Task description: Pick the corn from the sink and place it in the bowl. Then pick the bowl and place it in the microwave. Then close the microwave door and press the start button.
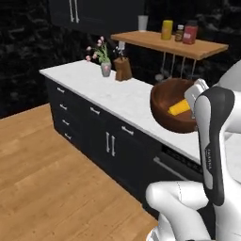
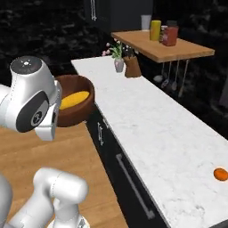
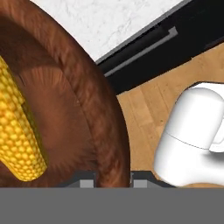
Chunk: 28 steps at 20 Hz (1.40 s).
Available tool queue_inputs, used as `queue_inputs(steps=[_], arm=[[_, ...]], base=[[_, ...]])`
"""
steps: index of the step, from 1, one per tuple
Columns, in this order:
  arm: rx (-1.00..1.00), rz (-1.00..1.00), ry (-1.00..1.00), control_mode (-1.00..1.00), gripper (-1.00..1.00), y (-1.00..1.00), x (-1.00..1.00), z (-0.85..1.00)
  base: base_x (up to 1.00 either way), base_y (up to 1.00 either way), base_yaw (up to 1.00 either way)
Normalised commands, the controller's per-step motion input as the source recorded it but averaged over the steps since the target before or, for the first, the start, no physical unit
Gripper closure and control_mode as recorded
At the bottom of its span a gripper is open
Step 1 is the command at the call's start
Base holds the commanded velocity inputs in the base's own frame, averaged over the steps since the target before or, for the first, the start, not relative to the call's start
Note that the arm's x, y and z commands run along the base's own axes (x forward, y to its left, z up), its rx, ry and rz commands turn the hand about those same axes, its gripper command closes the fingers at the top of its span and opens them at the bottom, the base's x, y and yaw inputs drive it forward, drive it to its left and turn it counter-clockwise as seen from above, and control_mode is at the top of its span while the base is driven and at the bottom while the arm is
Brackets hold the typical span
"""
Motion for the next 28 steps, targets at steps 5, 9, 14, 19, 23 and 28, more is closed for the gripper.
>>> queue_inputs(steps=[5,9,14,19,23,28], arm=[[0.00,0.00,0.00,1.00,1.00,0.00,0.00,0.00],[0.00,0.00,0.00,1.00,1.00,0.00,0.00,0.00],[0.00,0.00,0.00,1.00,1.00,0.00,0.00,0.00],[0.00,0.00,0.00,1.00,1.00,0.00,0.00,0.00],[0.00,0.00,0.00,1.00,1.00,0.00,0.00,0.00],[0.00,0.00,0.00,1.00,1.00,0.00,0.00,0.00]], base=[[0.10,0.32,0.86],[0.10,0.33,0.86],[0.09,0.30,0.87],[0.08,0.31,0.87],[0.10,0.25,0.88],[0.26,0.13,0.85]])
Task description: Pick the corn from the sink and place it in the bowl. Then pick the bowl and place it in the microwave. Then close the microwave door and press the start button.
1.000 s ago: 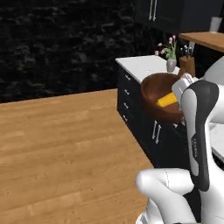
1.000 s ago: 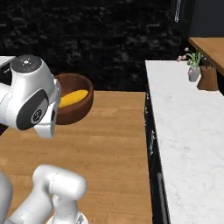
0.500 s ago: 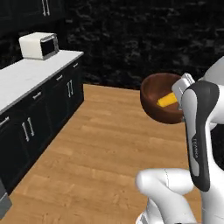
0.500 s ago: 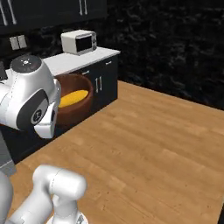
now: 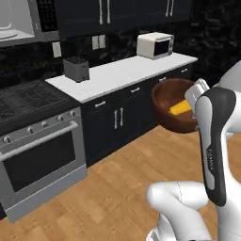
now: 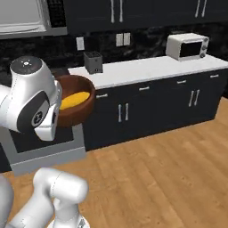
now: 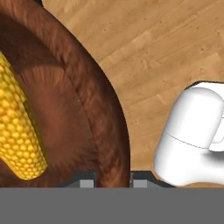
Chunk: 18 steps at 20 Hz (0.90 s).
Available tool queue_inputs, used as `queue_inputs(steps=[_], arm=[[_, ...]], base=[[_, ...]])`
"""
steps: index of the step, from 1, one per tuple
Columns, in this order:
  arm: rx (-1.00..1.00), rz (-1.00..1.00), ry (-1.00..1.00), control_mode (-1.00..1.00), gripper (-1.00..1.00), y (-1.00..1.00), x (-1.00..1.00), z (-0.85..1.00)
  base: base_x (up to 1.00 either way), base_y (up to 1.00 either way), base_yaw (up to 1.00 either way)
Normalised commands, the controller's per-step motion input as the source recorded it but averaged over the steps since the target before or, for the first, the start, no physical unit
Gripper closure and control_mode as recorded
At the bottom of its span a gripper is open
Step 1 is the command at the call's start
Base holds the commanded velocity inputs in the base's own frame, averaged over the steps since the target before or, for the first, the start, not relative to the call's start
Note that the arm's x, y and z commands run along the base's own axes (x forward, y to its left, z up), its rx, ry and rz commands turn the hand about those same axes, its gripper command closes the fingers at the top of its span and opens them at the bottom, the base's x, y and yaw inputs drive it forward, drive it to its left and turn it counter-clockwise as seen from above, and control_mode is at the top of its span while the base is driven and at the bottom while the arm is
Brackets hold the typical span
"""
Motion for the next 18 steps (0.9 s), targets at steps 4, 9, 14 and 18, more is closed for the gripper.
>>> queue_inputs(steps=[4,9,14,18], arm=[[0.00,0.00,0.00,1.00,1.00,0.00,0.00,0.00],[0.00,0.00,0.00,1.00,1.00,0.00,0.00,0.00],[0.00,0.00,0.00,1.00,1.00,0.00,0.00,0.00],[0.00,0.00,0.00,1.00,1.00,0.00,0.00,0.00]], base=[[0.28,0.07,0.83],[0.44,0.07,0.75],[0.48,-0.34,0.63],[0.91,-0.94,0.26]])
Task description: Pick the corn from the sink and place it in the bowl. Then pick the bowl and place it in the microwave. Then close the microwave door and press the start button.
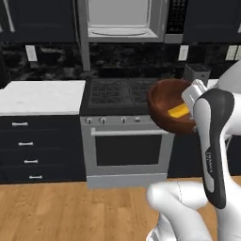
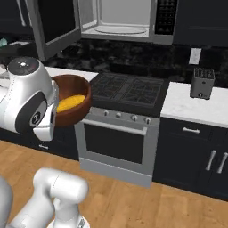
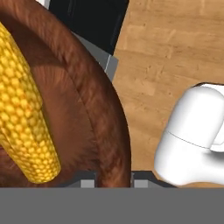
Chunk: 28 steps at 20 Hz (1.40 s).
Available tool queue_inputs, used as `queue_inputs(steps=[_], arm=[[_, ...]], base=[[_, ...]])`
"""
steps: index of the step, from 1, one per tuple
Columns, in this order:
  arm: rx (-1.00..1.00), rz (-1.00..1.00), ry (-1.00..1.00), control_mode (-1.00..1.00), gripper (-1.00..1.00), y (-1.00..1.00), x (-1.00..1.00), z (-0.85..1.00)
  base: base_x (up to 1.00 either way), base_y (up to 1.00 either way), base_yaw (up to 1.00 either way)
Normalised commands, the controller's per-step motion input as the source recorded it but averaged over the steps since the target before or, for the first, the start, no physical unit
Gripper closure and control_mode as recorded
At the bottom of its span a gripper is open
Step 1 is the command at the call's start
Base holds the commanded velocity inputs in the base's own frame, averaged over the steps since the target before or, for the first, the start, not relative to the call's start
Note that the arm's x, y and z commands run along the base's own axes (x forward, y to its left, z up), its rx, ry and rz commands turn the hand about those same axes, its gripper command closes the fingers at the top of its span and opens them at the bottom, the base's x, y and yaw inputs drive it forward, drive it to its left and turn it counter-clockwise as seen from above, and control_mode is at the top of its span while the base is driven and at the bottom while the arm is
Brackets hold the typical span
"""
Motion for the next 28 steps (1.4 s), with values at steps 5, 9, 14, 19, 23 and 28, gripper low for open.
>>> queue_inputs(steps=[5,9,14,19,23,28], arm=[[0.00,0.00,0.00,1.00,1.00,0.00,0.00,0.00],[0.00,0.00,0.00,1.00,1.00,0.00,0.00,0.00],[0.00,0.00,0.00,1.00,1.00,0.00,0.00,0.00],[0.00,0.00,0.00,1.00,1.00,0.00,0.00,0.00],[0.00,0.00,0.00,1.00,1.00,0.00,0.00,0.00],[0.00,0.00,0.00,1.00,1.00,0.00,0.00,0.00]], base=[[1.00,-0.24,0.11],[0.99,0.03,0.15],[0.78,-0.17,0.33],[0.31,0.00,0.33],[0.51,-0.38,0.22],[0.84,-0.27,0.13]])
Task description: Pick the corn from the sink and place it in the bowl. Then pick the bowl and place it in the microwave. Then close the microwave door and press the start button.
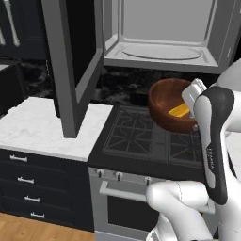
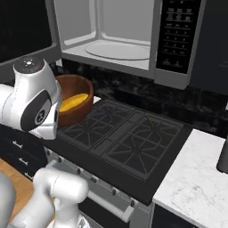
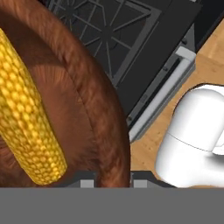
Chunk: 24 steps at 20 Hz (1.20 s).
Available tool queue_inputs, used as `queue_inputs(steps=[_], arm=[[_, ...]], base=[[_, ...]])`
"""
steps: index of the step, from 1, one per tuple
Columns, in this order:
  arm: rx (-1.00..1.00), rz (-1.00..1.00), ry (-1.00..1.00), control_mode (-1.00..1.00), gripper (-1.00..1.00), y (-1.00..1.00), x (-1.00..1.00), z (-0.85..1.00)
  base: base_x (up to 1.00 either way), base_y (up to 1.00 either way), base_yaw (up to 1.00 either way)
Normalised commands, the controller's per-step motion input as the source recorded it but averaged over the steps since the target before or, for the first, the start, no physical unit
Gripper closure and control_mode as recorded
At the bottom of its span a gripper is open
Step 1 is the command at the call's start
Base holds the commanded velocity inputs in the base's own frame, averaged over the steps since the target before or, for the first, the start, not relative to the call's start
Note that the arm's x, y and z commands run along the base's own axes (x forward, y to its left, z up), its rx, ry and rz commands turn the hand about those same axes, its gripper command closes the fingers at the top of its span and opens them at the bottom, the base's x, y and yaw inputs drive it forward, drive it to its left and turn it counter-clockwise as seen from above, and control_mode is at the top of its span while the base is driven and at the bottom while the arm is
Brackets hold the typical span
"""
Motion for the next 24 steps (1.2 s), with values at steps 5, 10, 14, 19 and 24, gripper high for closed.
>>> queue_inputs(steps=[5,10,14,19,24], arm=[[0.00,0.00,0.00,1.00,1.00,0.00,0.00,0.00],[0.00,0.00,0.00,1.00,1.00,0.00,0.00,0.00],[0.00,0.00,0.00,1.00,1.00,0.00,0.00,0.00],[0.00,0.00,0.00,1.00,1.00,0.00,0.00,0.00],[0.00,0.00,0.00,1.00,1.00,0.00,0.00,0.00]], base=[[0.02,-0.11,0.24],[0.05,-0.32,0.32],[0.54,-0.26,0.24],[0.88,-0.01,0.11],[0.78,0.00,0.09]])
